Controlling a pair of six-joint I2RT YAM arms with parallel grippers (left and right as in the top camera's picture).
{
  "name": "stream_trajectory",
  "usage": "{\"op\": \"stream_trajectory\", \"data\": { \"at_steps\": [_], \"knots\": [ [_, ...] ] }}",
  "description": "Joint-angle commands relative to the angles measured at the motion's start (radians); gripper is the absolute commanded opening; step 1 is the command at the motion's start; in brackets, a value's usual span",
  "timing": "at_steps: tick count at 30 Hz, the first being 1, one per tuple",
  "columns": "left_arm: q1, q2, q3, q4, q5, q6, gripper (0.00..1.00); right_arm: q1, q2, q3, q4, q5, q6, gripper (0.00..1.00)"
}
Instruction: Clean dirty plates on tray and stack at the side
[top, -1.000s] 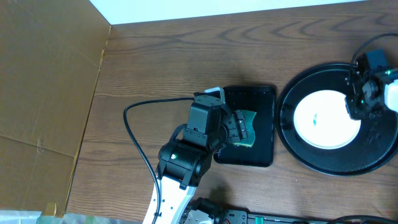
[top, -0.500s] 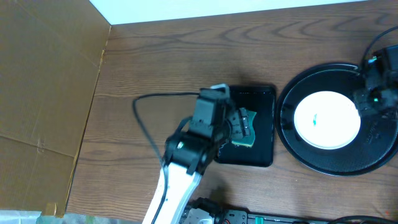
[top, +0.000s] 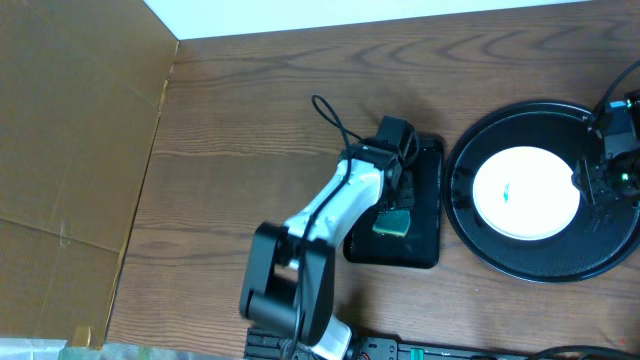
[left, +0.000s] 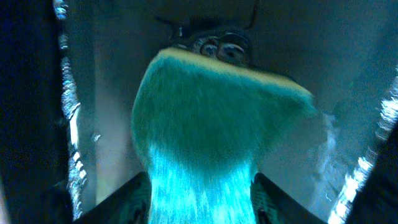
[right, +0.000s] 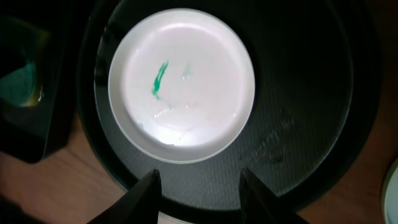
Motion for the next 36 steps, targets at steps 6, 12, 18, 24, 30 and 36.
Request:
{"op": "stream_trajectory", "data": {
  "at_steps": [6, 12, 18, 24, 30, 36],
  "knots": [
    [0.016, 0.109, -0.003, 0.042, 0.076, -0.029, 0.41, 0.002, -0.001, 0.000, -0.005, -0.015, 0.014, 0.38],
    [0.018, 0.108, -0.003, 0.040, 0.093, -0.029, 0.07, 0.002, -0.001, 0.000, -0.009, -0.014, 0.013, 0.37],
    [0.018, 0.029, 0.003, 0.011, 0.093, -0.029, 0.07, 0.000, 0.000, 0.000, -0.012, 0.105, 0.111, 0.33],
    [0.017, -0.145, 0.014, -0.031, 0.093, -0.018, 0.07, -0.023, 0.019, -0.001, -0.010, 0.324, 0.308, 0.38],
    [0.017, -0.330, 0.014, -0.038, 0.062, 0.025, 0.07, -0.047, 0.079, -0.001, 0.012, 0.196, 0.229, 0.51],
    [0.017, -0.380, 0.014, -0.048, 0.019, 0.042, 0.07, -0.045, 0.153, -0.001, 0.008, 0.116, 0.145, 0.52]
  ]
}}
